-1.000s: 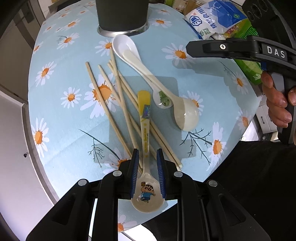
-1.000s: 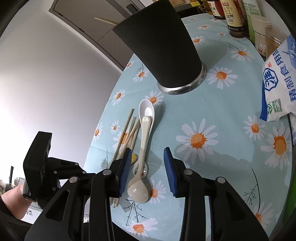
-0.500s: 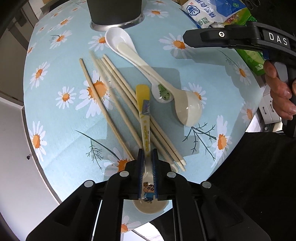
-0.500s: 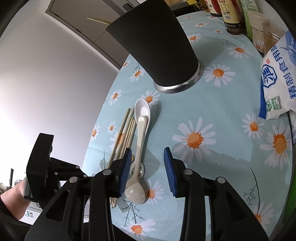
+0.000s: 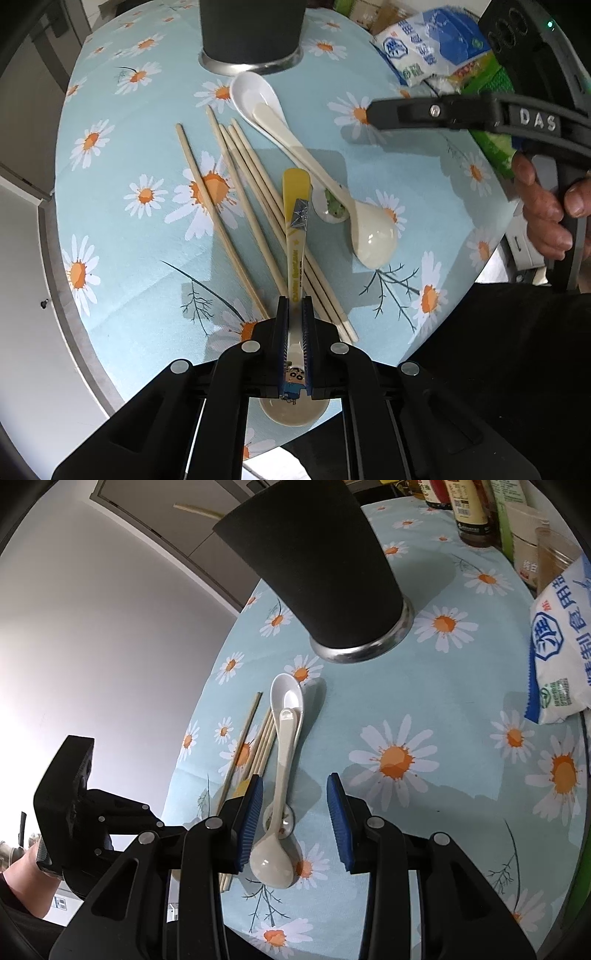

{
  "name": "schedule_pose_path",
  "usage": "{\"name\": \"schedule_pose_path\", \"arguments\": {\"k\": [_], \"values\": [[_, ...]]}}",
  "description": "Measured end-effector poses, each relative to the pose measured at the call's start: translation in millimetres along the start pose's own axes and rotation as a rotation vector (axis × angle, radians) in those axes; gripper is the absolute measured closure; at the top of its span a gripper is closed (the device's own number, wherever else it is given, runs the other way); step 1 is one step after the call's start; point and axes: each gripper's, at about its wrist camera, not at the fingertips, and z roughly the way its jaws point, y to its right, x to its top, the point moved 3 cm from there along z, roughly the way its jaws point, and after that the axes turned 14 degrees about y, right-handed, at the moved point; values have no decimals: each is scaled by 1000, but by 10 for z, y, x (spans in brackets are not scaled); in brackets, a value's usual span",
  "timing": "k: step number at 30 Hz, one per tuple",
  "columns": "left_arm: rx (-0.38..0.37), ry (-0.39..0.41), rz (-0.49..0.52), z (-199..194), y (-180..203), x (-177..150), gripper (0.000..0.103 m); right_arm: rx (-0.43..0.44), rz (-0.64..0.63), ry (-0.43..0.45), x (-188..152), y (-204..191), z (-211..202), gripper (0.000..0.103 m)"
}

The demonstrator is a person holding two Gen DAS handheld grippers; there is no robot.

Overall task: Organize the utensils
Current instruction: 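Grasp the white ceramic spoon handle with the right gripper while the left gripper holds the cartoon spoon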

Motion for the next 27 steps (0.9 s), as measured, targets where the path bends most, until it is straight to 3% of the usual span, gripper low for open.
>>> {"name": "schedule_pose_path", "arguments": {"k": [9, 16, 27], "values": [[-19, 103, -87, -278, -184, 29, 97, 20, 2, -134, -25, -144, 257, 71], [-24, 198, -151, -450, -253, 14, 97, -41, -22, -309, -112, -238, 573, 79], [-57, 307, -234, -550, -417, 8, 97, -184, -92, -421, -94, -329, 877, 91]]}}
